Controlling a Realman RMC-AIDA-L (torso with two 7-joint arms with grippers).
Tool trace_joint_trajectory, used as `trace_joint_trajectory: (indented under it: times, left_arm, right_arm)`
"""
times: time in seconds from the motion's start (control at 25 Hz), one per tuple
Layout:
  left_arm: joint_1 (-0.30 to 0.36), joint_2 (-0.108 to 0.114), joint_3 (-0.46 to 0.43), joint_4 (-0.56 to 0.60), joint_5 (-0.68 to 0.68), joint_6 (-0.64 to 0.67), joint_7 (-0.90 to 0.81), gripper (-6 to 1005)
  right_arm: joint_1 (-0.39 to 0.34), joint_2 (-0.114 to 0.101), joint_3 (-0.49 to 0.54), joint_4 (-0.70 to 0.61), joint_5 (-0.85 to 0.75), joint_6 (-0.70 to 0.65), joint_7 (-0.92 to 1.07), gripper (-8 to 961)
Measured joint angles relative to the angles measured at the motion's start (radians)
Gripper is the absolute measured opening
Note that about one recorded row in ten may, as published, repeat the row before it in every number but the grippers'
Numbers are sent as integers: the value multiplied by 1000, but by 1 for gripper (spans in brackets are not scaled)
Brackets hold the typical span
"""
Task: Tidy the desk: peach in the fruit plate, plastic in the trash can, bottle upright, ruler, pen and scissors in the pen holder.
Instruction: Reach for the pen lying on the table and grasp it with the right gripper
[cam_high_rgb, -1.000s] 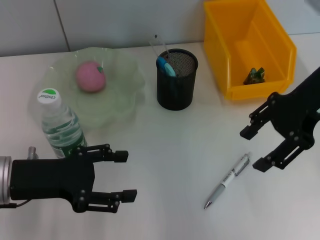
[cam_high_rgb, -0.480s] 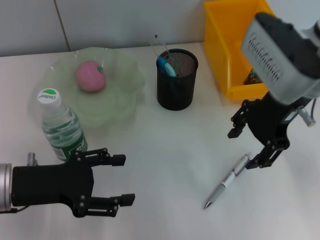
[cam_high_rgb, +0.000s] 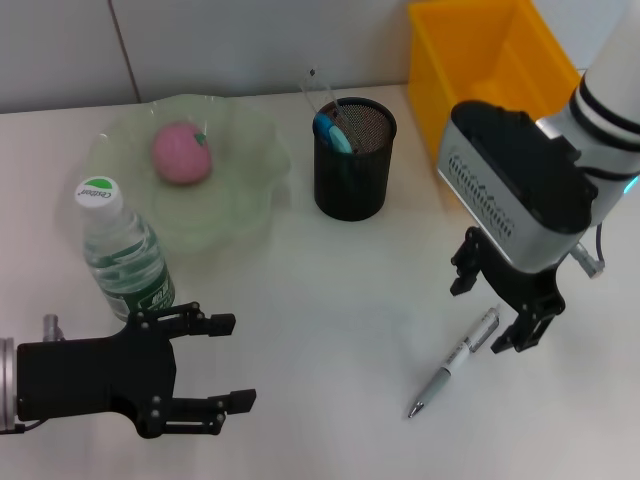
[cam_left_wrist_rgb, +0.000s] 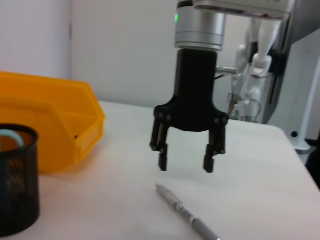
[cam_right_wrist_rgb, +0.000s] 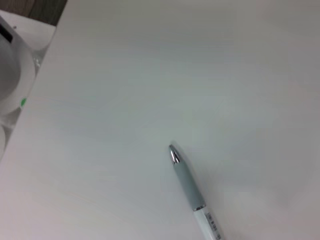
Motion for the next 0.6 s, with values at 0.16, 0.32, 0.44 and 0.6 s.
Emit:
trace_joint_trajectory:
  times: [0.16,0.32,0.44,0.6]
  left_arm:
    - [3,2,-9,-1,0,-5,0,830]
    - [3,2,-15,0,-1,-5,-1,830]
    - [3,1,-15,0,-5,-9,-5,830]
    - [3,1,-23,0,-6,-20,-10,830]
  right_arm:
    - [-12,0,-32,8,-1,28,-3,711]
    - [-14,0,-60,32,-2,50,-8,701]
    - [-14,0,-70,49,-8,69,-26,693]
    - [-14,0,-75,53,-18,80,-53,683]
